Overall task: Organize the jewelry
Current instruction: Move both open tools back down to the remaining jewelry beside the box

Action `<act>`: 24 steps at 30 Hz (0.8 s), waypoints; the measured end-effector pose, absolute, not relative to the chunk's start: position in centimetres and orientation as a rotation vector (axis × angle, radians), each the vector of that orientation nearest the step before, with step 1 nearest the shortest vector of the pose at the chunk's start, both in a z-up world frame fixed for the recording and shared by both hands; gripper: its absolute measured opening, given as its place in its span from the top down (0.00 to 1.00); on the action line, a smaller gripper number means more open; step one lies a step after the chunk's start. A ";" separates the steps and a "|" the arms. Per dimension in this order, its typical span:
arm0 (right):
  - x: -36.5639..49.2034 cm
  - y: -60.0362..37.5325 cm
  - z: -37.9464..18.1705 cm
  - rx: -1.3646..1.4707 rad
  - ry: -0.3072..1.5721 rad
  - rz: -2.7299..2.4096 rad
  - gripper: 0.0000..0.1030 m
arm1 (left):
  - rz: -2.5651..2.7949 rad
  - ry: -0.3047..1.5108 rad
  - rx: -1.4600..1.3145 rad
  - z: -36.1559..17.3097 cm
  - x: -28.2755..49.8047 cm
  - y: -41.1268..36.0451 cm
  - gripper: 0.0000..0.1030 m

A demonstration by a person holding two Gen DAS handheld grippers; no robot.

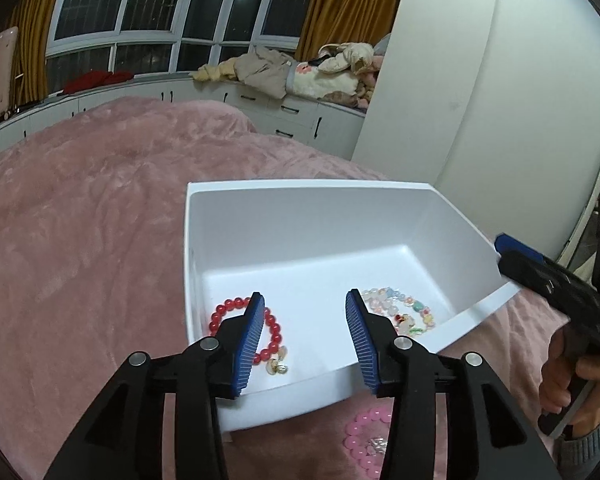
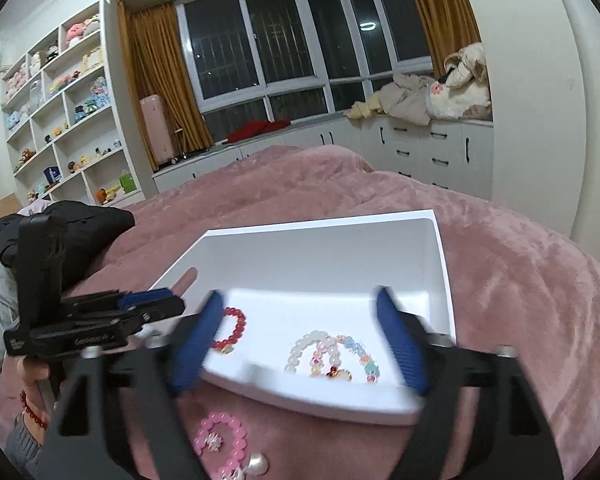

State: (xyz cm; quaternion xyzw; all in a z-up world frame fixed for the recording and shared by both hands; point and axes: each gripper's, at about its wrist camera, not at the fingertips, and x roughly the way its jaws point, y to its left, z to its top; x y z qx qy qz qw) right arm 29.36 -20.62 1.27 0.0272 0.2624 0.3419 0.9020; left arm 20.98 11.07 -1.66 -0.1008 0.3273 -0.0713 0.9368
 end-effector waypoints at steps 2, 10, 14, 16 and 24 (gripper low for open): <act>28.1 -20.8 1.2 0.052 0.529 0.729 0.20 | -0.153 0.661 -0.201 -1.5 20.8 10.6 0.47; 23.7 -20.6 -1.6 0.000 0.554 0.807 0.17 | -0.189 0.631 -0.155 -1.1 19.2 8.1 0.33; 22.7 -20.4 -3.7 -0.007 0.598 0.826 0.18 | -0.202 0.634 -0.162 -1.4 18.4 7.5 0.31; 22.3 -20.4 -4.6 -0.003 0.607 0.833 0.18 | -0.187 0.624 -0.141 -1.5 17.9 7.0 0.31; 21.5 -20.5 -6.1 0.010 0.621 0.854 0.21 | -0.162 0.605 -0.137 -1.1 15.5 6.1 0.30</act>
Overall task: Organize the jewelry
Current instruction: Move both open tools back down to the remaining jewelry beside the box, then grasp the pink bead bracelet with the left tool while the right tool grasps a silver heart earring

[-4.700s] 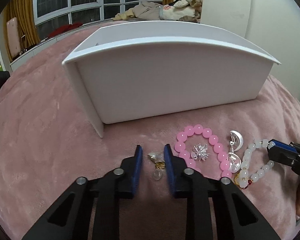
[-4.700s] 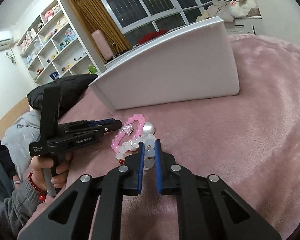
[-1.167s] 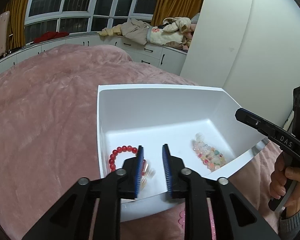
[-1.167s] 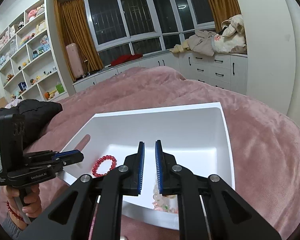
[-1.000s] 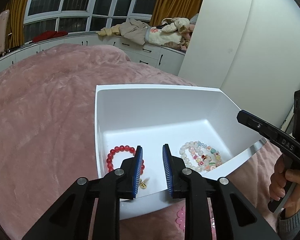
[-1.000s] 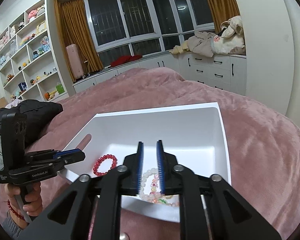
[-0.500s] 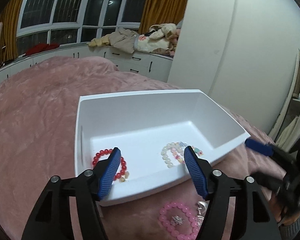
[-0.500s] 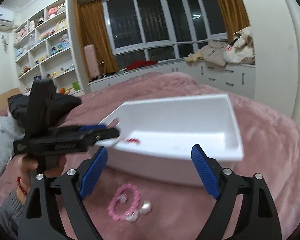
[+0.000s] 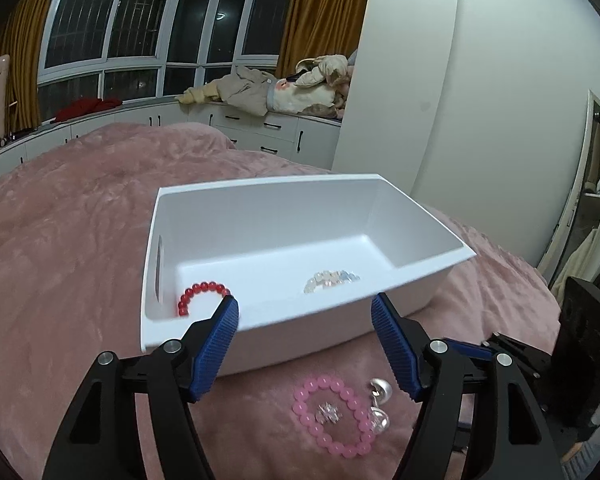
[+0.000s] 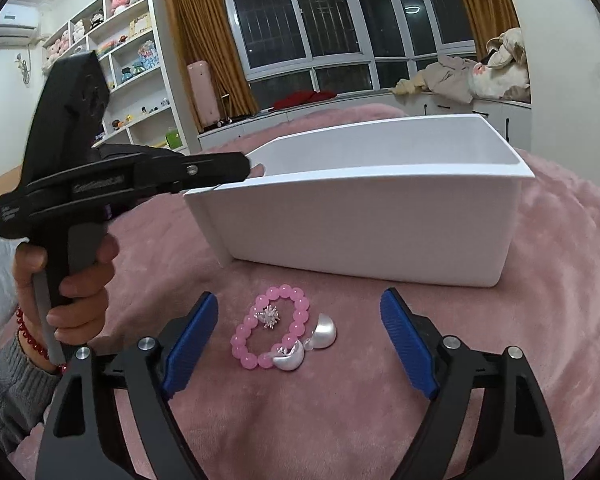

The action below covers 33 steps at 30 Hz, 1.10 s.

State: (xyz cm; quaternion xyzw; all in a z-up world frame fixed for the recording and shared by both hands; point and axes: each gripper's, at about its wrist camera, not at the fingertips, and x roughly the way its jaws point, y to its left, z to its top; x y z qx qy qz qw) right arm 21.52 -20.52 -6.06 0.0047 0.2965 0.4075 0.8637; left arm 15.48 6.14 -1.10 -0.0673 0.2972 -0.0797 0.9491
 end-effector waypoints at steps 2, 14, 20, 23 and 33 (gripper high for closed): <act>21.6 -20.4 -6.6 0.013 0.639 0.886 0.22 | -0.154 0.607 -0.132 -1.4 14.9 5.8 0.30; 23.4 -21.5 -8.3 0.089 0.762 0.932 0.26 | -0.103 0.700 -0.150 -6.3 14.3 5.8 0.31; 23.4 -19.7 -8.5 -0.011 0.794 0.937 0.42 | -0.080 0.783 -0.130 -8.8 15.8 5.2 0.40; 23.3 -18.9 -8.8 -0.062 0.812 0.925 0.57 | -0.072 0.838 -0.116 -10.1 16.7 4.8 0.46; 23.5 -19.9 -8.6 -0.010 0.816 0.945 0.74 | -0.097 0.858 -0.099 -10.5 17.3 4.4 0.81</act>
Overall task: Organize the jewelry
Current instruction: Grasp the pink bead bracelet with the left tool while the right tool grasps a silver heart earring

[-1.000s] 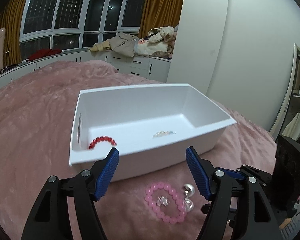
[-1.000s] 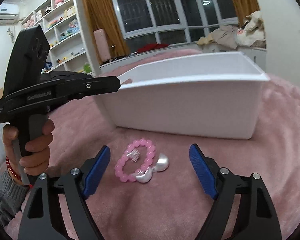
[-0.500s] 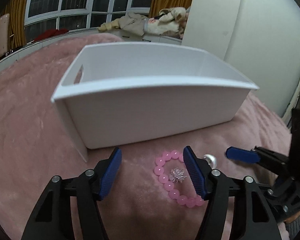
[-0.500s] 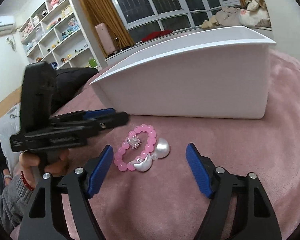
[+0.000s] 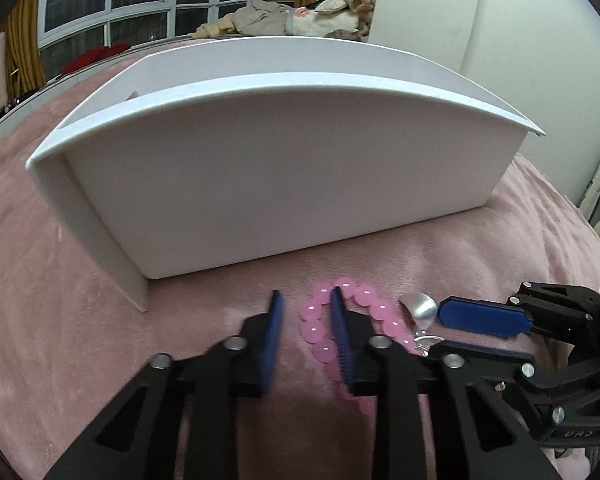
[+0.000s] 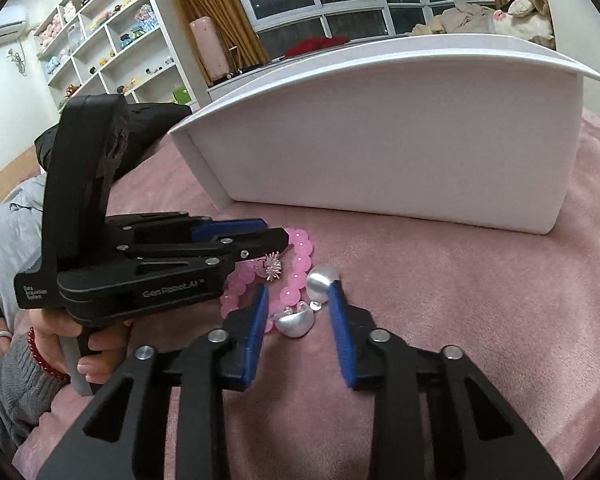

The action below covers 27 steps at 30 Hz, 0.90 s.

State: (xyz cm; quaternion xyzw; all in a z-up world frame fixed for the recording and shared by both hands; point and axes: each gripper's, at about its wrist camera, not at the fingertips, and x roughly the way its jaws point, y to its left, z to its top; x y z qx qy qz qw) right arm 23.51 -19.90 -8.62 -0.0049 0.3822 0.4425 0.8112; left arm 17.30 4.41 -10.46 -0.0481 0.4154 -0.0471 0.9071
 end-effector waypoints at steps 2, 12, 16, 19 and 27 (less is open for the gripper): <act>23.3 -19.4 -8.6 0.000 0.816 0.945 0.76 | -0.098 0.855 -0.089 -10.5 17.4 4.0 0.81; 25.2 -16.8 -8.6 -0.081 0.862 0.913 0.65 | -0.096 0.871 -0.064 -11.0 17.8 2.7 0.73; 24.8 -18.0 -8.2 -0.030 0.813 0.941 0.84 | -0.104 0.869 -0.079 -10.9 17.8 3.1 0.73; 24.9 -19.2 -8.2 0.025 0.802 0.951 0.91 | -0.108 0.868 -0.089 -11.0 17.7 3.4 0.80; 24.7 -18.3 -8.6 -0.027 0.826 0.930 0.49 | -0.107 0.848 -0.111 -10.3 17.4 4.1 0.82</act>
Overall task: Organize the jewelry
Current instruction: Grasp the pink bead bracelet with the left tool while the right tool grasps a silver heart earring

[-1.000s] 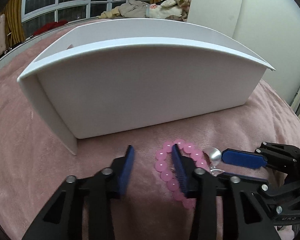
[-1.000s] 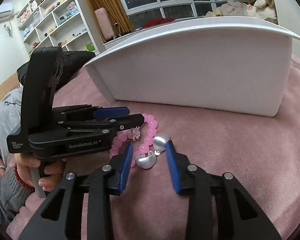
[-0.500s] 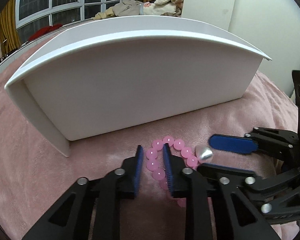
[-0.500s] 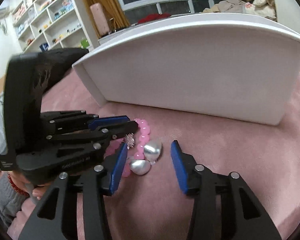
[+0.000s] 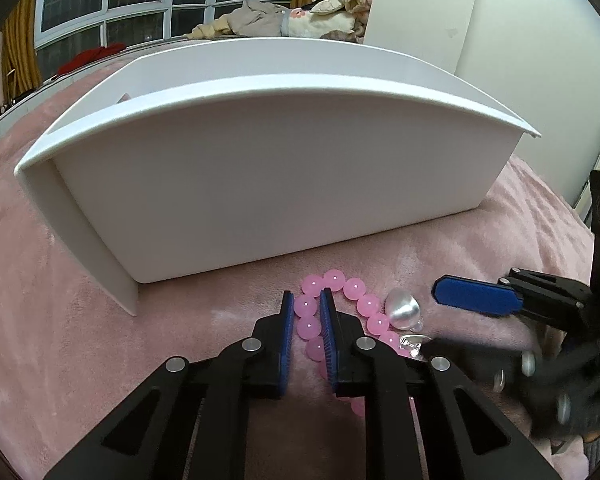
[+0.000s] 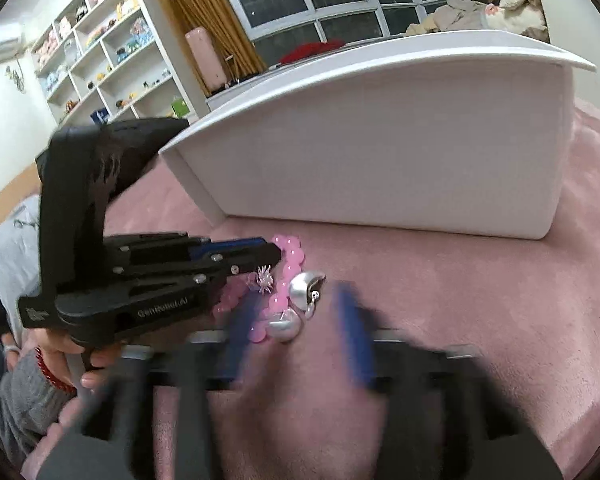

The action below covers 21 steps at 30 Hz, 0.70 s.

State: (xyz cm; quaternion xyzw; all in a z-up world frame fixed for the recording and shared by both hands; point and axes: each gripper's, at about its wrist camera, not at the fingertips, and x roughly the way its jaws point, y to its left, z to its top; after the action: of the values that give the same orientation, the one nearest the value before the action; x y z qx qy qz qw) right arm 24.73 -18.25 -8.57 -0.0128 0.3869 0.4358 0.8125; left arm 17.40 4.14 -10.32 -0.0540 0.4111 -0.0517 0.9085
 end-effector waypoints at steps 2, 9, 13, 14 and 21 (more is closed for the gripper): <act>24.9 -17.1 -8.9 -0.083 0.848 0.904 0.60 | -0.104 0.843 -0.112 -10.1 17.4 4.2 0.83; 25.2 -18.2 -9.0 -0.003 0.838 0.936 0.79 | -0.101 0.825 -0.104 -9.1 16.5 4.6 0.84; 24.7 -19.8 -8.4 0.048 0.792 0.951 0.81 | -0.104 0.804 -0.094 -8.6 16.1 4.5 0.84; 24.5 -20.2 -8.3 0.060 0.780 0.954 0.81 | -0.107 0.797 -0.093 -8.4 16.0 4.5 0.84; 24.2 -22.5 -8.1 0.120 0.731 0.948 0.85 | -0.145 0.757 -0.085 -6.5 14.6 5.0 0.84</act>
State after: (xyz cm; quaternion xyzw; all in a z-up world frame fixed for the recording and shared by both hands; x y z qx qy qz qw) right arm 24.16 -22.47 -8.13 0.0567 0.3440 0.4459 0.8244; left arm 14.64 4.97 -6.52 -0.0415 0.3689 -0.0705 0.9259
